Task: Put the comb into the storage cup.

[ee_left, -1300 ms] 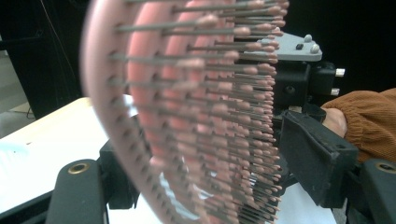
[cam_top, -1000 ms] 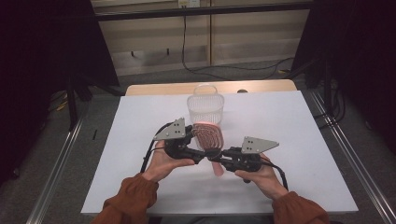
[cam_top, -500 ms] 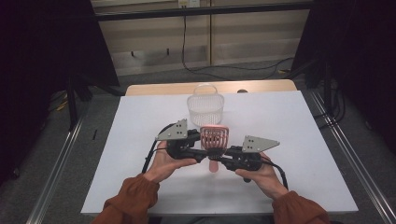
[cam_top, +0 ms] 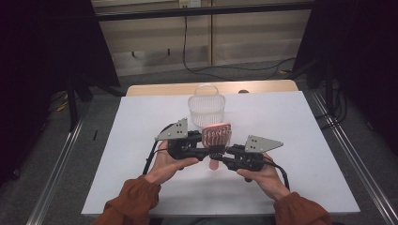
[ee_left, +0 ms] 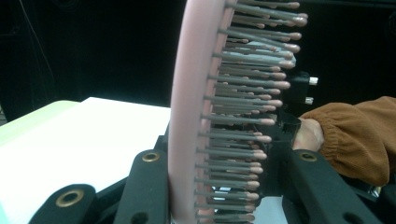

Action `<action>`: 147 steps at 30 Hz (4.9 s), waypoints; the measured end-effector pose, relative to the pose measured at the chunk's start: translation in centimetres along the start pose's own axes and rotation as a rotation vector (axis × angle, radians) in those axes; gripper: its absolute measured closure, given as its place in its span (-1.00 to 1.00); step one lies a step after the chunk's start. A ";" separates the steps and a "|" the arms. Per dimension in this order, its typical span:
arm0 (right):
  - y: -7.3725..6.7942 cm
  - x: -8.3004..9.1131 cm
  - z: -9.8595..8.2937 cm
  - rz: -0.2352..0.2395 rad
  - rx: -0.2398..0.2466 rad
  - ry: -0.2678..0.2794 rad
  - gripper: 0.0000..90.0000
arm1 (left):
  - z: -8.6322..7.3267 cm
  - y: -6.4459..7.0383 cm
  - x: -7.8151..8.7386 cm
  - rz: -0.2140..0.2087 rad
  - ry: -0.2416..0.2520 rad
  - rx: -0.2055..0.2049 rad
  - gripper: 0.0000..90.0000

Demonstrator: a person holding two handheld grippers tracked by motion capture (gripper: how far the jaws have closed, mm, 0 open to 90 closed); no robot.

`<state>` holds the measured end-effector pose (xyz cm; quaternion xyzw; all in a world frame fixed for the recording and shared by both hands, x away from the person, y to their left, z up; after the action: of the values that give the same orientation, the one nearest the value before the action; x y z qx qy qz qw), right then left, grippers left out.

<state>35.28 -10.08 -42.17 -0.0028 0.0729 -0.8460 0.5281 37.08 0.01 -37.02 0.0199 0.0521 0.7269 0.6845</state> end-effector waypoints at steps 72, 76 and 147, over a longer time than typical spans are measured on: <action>4.1 6.2 1.0 -0.552 0.110 0.046 -0.93 | 2.2 -3.0 4.0 0.265 0.064 0.022 0.42; 4.2 7.0 1.1 -0.582 0.117 0.042 -0.94 | 2.4 -3.4 4.5 0.289 0.065 0.016 0.42; 3.9 17.2 -0.1 -0.771 0.210 0.021 -1.00 | 7.3 -10.9 2.7 0.505 0.097 -0.056 0.42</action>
<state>31.13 -27.14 -44.06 0.0325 -0.0150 -0.9850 0.1686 48.45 3.65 -30.99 -0.0216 0.0581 0.8761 0.4782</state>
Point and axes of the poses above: each handheld gripper's, and its own axes: x roughly backward along the jaws, z roughly out of its top, y roughly to its right, the point moved 7 cm from there along -x, roughly forward along the jaws, and after that the axes turned 10 degrees about y, right-handed, at the moved point
